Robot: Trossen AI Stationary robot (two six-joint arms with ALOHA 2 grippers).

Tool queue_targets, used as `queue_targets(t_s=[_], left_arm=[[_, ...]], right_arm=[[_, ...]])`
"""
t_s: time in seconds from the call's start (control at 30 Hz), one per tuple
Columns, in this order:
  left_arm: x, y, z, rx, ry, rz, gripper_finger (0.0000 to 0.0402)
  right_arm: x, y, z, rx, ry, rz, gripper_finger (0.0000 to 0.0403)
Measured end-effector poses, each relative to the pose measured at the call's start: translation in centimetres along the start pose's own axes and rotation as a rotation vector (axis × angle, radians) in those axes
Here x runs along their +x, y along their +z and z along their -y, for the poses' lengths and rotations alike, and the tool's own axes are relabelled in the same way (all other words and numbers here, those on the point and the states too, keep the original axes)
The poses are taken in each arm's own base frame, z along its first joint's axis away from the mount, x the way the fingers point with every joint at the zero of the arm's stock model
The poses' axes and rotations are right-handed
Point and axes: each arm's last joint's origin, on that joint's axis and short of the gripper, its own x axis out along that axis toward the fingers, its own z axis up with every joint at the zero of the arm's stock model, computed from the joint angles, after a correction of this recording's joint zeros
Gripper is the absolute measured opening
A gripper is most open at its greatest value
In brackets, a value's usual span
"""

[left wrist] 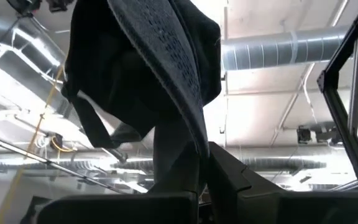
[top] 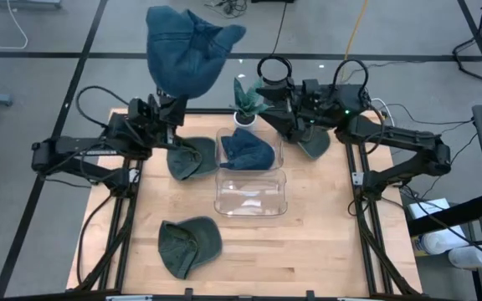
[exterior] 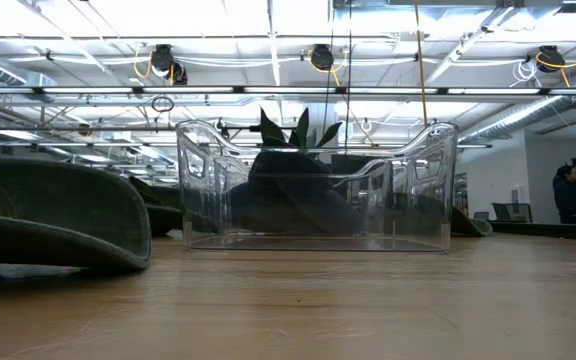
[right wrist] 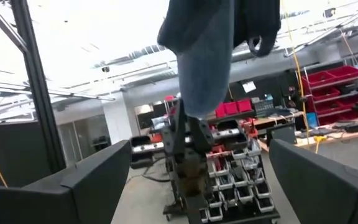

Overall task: Pick & Place hat
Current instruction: Put the blue cap into the top transparent bin

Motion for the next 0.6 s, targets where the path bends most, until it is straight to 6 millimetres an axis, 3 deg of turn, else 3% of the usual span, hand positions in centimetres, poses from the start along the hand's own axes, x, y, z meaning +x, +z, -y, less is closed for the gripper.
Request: queue_targets(t_s=[0.2,0.4,0.6], left_arm=[[3.3,-0.5,0.4,-0.014,-0.09,-0.02,0.0011],[7.0,-1.0,0.7,-0.015,-0.193,-0.072,0.0011],[9.2,-2.7,0.7,-0.031,-0.24,-0.102,0.0011]], right_arm=[[0.2,-0.3,0.2,-0.003,-0.002,-0.004,0.0369],[0.2,0.7,-0.3,-0.019,0.062,0.094,0.0369],[0.1,1.8,-0.8,-0.004,0.14,0.132,0.0368]])
